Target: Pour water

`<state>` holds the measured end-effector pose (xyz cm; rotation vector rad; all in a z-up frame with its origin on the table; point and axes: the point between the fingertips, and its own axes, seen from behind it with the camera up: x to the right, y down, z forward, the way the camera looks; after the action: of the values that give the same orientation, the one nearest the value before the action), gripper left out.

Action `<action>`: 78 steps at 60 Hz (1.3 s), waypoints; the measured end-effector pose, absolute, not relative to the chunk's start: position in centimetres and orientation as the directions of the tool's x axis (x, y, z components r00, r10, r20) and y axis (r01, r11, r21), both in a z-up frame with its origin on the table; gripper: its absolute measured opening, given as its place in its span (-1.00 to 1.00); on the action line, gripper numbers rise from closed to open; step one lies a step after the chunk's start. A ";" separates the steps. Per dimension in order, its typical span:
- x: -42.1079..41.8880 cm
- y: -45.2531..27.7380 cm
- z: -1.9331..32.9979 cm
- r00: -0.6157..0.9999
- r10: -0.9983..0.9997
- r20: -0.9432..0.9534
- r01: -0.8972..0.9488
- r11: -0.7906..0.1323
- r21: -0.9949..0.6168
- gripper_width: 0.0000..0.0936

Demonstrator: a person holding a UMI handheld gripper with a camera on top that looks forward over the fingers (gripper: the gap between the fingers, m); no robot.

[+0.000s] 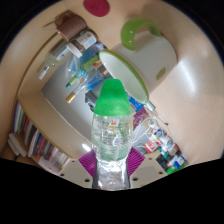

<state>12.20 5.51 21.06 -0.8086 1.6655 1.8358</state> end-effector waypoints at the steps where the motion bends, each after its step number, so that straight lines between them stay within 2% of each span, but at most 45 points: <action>1: 12.4 5.6 21.2 -0.698 0.001 -0.716 -0.713 -0.100 0.694 -0.21; 15: 12.8 5.9 22.2 -0.758 0.031 -0.652 -0.651 -0.102 0.752 -0.21; 20: 13.0 5.7 22.7 -0.729 0.039 -0.683 -0.683 -0.116 0.722 -0.22; 24: 13.1 5.3 23.9 -0.641 0.056 -0.765 -0.764 -0.147 0.629 -0.22; 27: 12.5 4.9 25.1 -0.505 0.044 -0.862 -0.853 -0.180 0.490 -0.21; 32: 13.3 4.1 26.8 -0.150 0.066 -0.987 -0.963 -0.234 0.130 -0.22; 37: 16.3 3.7 29.9 0.255 0.079 -0.964 -0.946 -0.186 -0.266 -0.21; 41: 21.0 3.2 31.3 0.524 0.108 -0.845 -0.839 -0.109 -0.534 -0.20; 44: 24.9 3.6 31.8 0.680 0.026 -0.733 -0.732 -0.041 -0.680 -0.21; 48: 30.9 3.0 30.2 0.833 -0.112 -0.541 -0.544 0.006 -0.839 -0.21; 53: 37.5 1.7 25.9 0.928 -0.233 -0.292 -0.299 0.005 -0.954 -0.17; 57: 39.5 1.6 22.7 0.947 -0.297 -0.120 -0.141 -0.048 -0.989 -0.15; 61: 40.9 1.1 18.2 0.959 -0.282 0.011 -0.018 -0.100 -0.995 -0.09; 67: 40.7 1.3 13.6 0.962 -0.268 0.042 -0.010 -0.188 -0.982 -0.04; 78: 41.7 0.8 9.7 0.952 -0.303 0.033 -0.030 -0.201 -0.979 0.00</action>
<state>41.67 0.79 9.65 -1.7624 0.2495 -0.2520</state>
